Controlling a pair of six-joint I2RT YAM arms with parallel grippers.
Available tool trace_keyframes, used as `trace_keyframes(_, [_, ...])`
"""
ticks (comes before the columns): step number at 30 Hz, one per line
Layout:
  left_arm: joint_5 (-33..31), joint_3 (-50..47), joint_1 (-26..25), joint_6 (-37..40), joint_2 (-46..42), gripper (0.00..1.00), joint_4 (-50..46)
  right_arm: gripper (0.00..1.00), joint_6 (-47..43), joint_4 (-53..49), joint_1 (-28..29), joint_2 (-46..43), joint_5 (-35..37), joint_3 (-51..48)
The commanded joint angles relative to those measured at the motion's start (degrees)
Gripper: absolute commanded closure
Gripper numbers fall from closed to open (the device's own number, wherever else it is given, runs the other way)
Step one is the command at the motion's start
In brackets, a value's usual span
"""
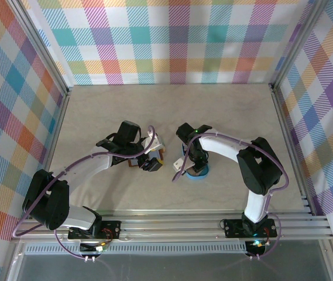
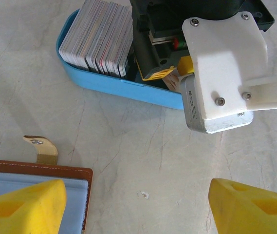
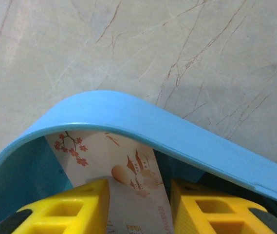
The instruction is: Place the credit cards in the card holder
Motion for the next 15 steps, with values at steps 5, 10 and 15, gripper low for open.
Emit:
trace_keyframes(5, [0.27,-0.40,-0.78,0.35,-1.51,0.23,-0.70,0.74,0.88,-4.94,0.44,-2.29,-1.72,0.71])
trace_keyframes(10, [0.34,-0.42,-0.78,0.31,-1.61,0.23,-0.68,0.80,1.26,-5.52,0.70,-2.38,-1.47,0.67])
trace_keyframes(15, [0.18,-0.49,-0.78,0.31,-1.77,0.23,-0.68,0.86,1.24,-6.05,0.71,-2.90,-1.27,0.86])
